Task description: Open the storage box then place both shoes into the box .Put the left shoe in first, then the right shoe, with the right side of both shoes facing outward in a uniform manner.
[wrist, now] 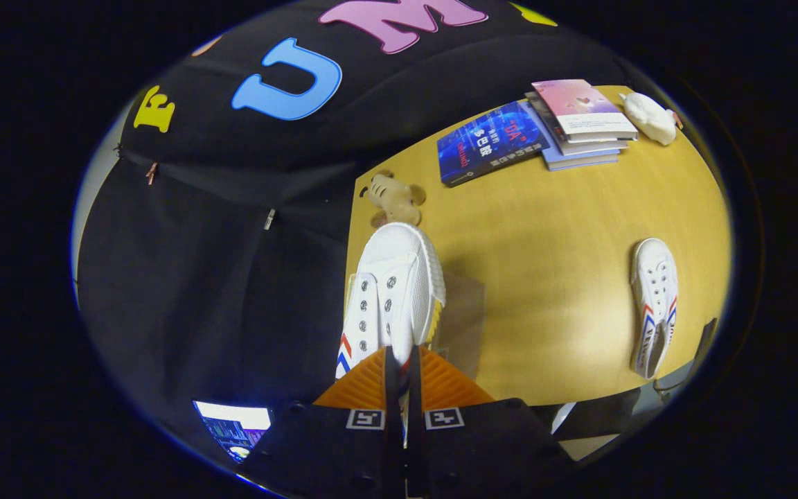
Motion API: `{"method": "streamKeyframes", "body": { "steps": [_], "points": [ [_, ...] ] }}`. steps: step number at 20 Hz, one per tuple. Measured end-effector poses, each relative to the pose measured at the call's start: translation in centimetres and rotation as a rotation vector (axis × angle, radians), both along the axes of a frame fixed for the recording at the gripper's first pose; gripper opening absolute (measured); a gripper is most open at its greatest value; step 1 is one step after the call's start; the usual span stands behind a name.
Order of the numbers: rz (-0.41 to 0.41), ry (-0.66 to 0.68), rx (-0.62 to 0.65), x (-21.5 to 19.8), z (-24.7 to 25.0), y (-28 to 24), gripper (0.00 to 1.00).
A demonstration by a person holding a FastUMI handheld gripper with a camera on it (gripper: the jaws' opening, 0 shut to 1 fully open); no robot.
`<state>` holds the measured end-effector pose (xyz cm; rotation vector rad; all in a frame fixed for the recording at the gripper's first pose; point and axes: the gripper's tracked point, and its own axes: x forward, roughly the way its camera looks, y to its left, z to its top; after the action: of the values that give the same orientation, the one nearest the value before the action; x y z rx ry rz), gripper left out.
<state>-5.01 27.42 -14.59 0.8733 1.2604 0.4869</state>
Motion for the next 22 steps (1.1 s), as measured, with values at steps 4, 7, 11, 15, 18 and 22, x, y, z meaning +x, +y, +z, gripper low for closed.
{"method": "streamKeyframes", "body": {
  "steps": [4,7,11,15,18,22],
  "points": [
    [0.050,0.024,-0.014,-0.5,-1.3,5.7,0.06],
    [0.044,0.059,-0.051,-1.0,-3.8,8.5,0.06],
    [0.010,0.141,-0.077,-1.5,-7.4,11.7,0.06],
    [0.024,0.159,-0.110,-1.4,-9.7,13.2,0.06],
    [0.035,0.158,-0.103,-1.3,-10.2,14.6,0.06],
    [0.071,0.147,-0.098,-1.6,-11.8,16.1,0.06]
  ]
}}
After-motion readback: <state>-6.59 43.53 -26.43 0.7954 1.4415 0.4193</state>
